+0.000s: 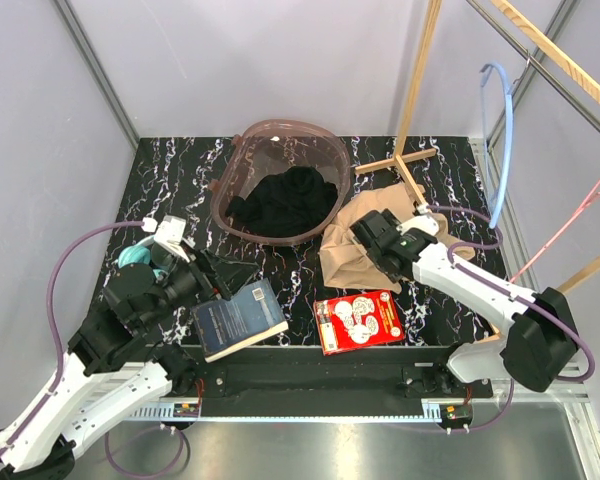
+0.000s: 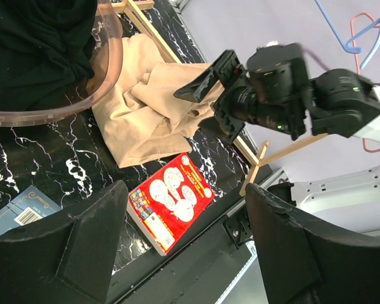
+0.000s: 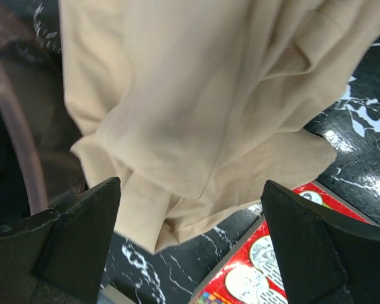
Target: Remove the t-shirt from the hanger
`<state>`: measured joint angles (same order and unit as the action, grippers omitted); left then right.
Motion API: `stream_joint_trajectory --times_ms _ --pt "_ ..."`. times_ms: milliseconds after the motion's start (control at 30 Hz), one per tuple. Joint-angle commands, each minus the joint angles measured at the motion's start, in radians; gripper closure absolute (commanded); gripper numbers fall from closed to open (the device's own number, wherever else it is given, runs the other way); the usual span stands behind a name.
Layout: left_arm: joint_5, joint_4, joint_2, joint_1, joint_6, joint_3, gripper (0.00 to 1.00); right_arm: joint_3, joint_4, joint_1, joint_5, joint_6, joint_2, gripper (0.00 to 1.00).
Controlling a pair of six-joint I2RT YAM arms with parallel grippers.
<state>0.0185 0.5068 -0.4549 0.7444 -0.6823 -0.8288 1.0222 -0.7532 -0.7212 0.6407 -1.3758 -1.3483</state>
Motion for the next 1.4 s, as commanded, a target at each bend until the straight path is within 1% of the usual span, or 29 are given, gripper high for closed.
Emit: stream_joint_trajectory --times_ms 0,67,100,200,267,400,600,633,733,767,800,833,900,967,1000,1100,1133,1200,1233,1367 --pt "0.008 -0.034 0.005 -0.002 -0.006 -0.004 0.21 -0.037 -0.009 0.045 0.068 -0.238 -0.004 0.00" --pt "0.009 -0.033 -0.002 -0.002 -0.005 -0.009 0.21 -0.048 0.006 0.086 0.036 -0.253 -0.037 0.00" --pt "0.011 -0.033 -0.004 -0.002 -0.005 -0.013 0.21 -0.057 0.056 0.097 0.008 -0.240 -0.046 0.00" --pt "0.012 -0.031 -0.014 -0.002 0.000 -0.018 0.21 -0.080 0.156 0.129 -0.009 -0.198 -0.104 0.00" --pt "0.015 -0.033 -0.016 -0.002 0.000 -0.018 0.21 -0.071 0.157 0.157 -0.038 -0.197 -0.156 0.00" --pt "0.012 -0.031 -0.007 -0.002 -0.002 -0.012 0.21 -0.074 0.164 0.160 -0.131 -0.238 -0.221 0.01" --pt "0.017 -0.030 -0.024 0.000 0.009 -0.021 0.21 -0.062 0.179 0.163 -0.133 -0.267 -0.340 0.00" --pt "0.014 -0.027 -0.027 -0.002 0.010 -0.027 0.21 -0.063 0.183 0.164 -0.134 -0.273 -0.351 0.02" --pt "0.005 -0.019 -0.031 0.000 0.018 -0.032 0.21 -0.066 0.213 0.164 -0.133 -0.263 -0.382 0.15" --pt "0.003 -0.019 -0.036 -0.002 0.018 -0.036 0.21 -0.073 0.245 0.164 -0.127 -0.235 -0.380 0.27" --pt "0.003 -0.014 -0.041 -0.002 0.021 -0.038 0.21 -0.079 0.262 0.164 -0.124 -0.221 -0.377 0.34" --pt "0.004 -0.016 -0.044 -0.002 0.023 -0.039 0.21 -0.089 0.273 0.164 -0.119 -0.210 -0.364 0.40" --pt "0.005 -0.013 -0.048 -0.002 0.024 -0.044 0.21 -0.105 0.296 0.164 -0.087 -0.189 -0.344 0.48" --pt "0.005 -0.014 -0.051 -0.002 0.023 -0.046 0.21 -0.151 0.343 0.164 -0.055 -0.160 -0.298 0.60" --pt "0.003 -0.014 -0.053 0.000 0.024 -0.049 0.21 -0.171 0.362 0.164 -0.047 -0.154 -0.275 0.71" --pt "0.000 -0.013 -0.057 -0.002 0.026 -0.052 0.21 -0.258 0.469 0.164 -0.019 -0.100 -0.180 0.81" --pt "0.001 -0.013 -0.060 -0.002 0.026 -0.052 0.21 -0.276 0.489 0.164 -0.012 -0.079 -0.134 0.87" --pt "0.003 -0.013 -0.061 -0.002 0.024 -0.053 0.21 -0.307 0.529 0.164 0.005 -0.013 -0.092 0.93" --pt "0.003 -0.013 -0.059 -0.002 0.023 -0.053 0.21 -0.316 0.538 0.164 0.008 0.012 -0.054 0.99" --pt "0.001 -0.014 -0.050 -0.002 0.018 -0.049 0.21 -0.313 0.575 0.164 0.007 0.163 0.032 1.00"
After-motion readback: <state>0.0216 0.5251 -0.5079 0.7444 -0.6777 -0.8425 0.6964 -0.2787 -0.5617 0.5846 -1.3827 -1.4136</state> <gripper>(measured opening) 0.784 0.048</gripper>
